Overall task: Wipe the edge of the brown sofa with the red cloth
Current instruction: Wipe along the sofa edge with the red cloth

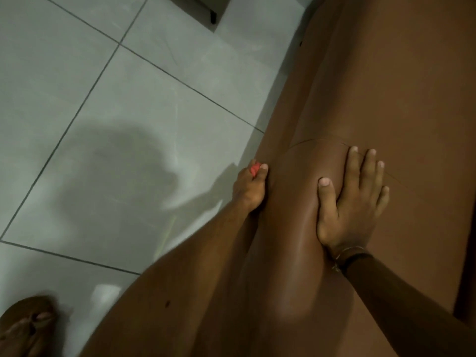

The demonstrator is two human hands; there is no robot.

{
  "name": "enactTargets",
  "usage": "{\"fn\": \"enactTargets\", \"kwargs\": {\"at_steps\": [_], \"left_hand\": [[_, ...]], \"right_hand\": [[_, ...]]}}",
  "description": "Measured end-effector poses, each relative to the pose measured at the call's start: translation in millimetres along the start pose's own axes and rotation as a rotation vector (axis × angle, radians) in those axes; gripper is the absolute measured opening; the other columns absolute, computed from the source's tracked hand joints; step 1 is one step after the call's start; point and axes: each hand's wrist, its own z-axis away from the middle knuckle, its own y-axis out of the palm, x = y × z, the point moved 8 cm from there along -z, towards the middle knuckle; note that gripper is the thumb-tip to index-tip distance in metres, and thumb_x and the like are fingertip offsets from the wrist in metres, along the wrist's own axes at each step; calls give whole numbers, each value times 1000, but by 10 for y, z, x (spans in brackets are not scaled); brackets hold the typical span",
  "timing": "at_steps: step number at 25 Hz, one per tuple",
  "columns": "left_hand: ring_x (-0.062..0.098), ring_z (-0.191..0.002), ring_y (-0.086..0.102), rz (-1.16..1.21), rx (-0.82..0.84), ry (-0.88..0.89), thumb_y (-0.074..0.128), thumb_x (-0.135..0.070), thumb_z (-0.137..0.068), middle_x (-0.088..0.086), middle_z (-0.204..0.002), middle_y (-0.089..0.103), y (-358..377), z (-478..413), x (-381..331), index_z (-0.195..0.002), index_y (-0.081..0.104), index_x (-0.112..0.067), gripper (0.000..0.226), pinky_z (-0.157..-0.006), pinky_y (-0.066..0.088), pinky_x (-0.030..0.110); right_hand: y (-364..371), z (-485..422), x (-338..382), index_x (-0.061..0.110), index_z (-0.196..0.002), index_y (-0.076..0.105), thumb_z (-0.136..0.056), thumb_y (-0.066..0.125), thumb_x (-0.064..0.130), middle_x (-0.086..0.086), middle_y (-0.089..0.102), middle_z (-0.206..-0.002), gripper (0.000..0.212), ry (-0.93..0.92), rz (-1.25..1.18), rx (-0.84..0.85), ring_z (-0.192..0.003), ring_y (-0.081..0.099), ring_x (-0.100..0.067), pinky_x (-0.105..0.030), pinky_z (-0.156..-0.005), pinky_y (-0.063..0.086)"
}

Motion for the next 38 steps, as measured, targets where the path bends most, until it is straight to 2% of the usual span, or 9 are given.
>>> {"fn": "enactTargets", "kwargs": {"at_steps": [2,6,11,15,22,28,32,35,38], "left_hand": [[27,-157,48,-26,26,54,48,-60,-100,5,-170,50,83,-122,-263,-164,46,-25,73,-133,32,41],[26,-158,48,-24,47,113,52,-50,-104,5,-169,52,81,-258,-556,-165,45,-21,68,-134,33,40],[28,-157,49,-19,49,9,52,-48,-104,9,-169,50,-87,727,335,-164,46,-19,67,-133,34,41],[25,-159,45,-64,68,-2,46,-61,-96,5,-174,44,-235,1349,825,-167,41,-24,80,-134,34,45],[31,-157,48,-115,34,-17,46,-55,-105,7,-173,44,-223,1243,815,-167,40,-29,67,-133,35,45],[29,-156,49,1,13,-180,48,-46,-109,9,-168,52,-541,2170,1929,-162,50,-20,59,-132,35,47],[26,-152,54,10,2,-103,46,-63,-99,2,-165,56,-458,2095,1831,-160,53,-31,69,-130,39,47],[30,-153,53,15,-33,-133,47,-56,-105,5,-165,58,-478,1832,1907,-159,54,-28,62,-131,37,45],[31,-155,50,30,-45,-245,45,-53,-108,8,-166,55,-639,2212,2432,-160,52,-25,60,-132,35,46]], "right_hand": [[-8,-4,-18,30,-172,20,-102,32,62,-8,17,-182,78,10,14,0,-169,13,-33,-67,-131,15],[-3,-19,20,34,-172,19,-101,31,64,-6,12,-183,77,11,8,63,-170,7,-31,-65,-133,10],[-68,295,90,32,-174,7,-107,27,59,-3,0,-184,75,82,-86,175,-171,-4,-29,-62,-135,1],[-125,1015,260,21,-174,3,-107,29,56,-7,-3,-184,80,73,-31,222,-171,-5,-32,-58,-136,3],[-100,1108,331,18,-174,2,-109,28,52,-11,-1,-184,78,56,67,183,-171,-2,-35,-60,-136,7],[-102,1109,335,19,-174,4,-108,28,54,-11,2,-184,79,28,78,120,-171,0,-35,-60,-135,7],[-81,1102,321,19,-174,7,-105,28,56,-11,5,-184,81,22,78,77,-171,4,-35,-60,-135,8],[-47,1094,263,20,-174,9,-104,27,58,-11,9,-183,82,26,75,25,-170,7,-35,-60,-134,9],[-18,1084,265,20,-174,10,-104,27,59,-11,10,-183,82,21,81,1,-170,9,-35,-61,-134,11]]}}
